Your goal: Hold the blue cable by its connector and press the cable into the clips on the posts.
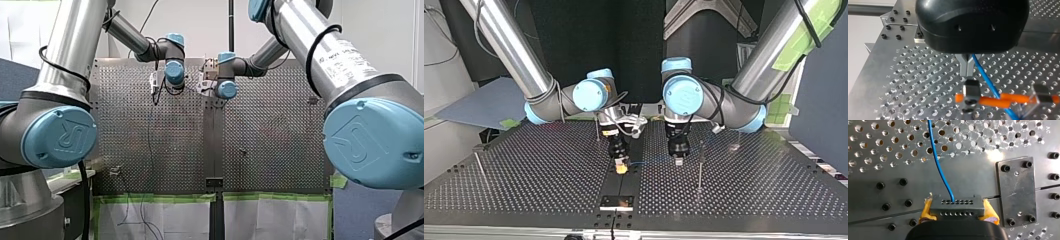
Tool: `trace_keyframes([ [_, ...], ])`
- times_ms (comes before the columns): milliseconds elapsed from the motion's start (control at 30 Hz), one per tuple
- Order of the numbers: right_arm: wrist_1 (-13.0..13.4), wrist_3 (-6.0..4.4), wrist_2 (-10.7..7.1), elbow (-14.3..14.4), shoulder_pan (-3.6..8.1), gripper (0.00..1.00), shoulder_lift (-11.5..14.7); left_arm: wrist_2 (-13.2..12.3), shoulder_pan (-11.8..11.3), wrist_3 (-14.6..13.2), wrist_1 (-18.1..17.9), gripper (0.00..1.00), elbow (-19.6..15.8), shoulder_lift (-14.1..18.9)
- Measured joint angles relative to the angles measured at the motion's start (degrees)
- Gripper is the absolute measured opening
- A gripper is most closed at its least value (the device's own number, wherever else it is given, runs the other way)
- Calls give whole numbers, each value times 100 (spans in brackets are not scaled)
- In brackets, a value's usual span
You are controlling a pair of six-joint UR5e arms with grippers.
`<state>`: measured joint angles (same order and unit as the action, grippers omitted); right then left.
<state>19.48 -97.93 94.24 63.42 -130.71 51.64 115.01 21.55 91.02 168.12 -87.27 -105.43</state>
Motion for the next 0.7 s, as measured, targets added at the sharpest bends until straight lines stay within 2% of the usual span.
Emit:
trace_keyframes([
  [333, -40, 0, -4, 0, 19, 0, 0, -16, 7, -11, -45, 0, -1, -2],
  [533, -273, 5, -9, 64, 68, 0, -3, -28, -1, -3, -269, 0, 0, -6],
  [700, -372, 20, -5, 247, 127, 0, -2, -38, 20, 10, -512, 0, 0, -40],
])
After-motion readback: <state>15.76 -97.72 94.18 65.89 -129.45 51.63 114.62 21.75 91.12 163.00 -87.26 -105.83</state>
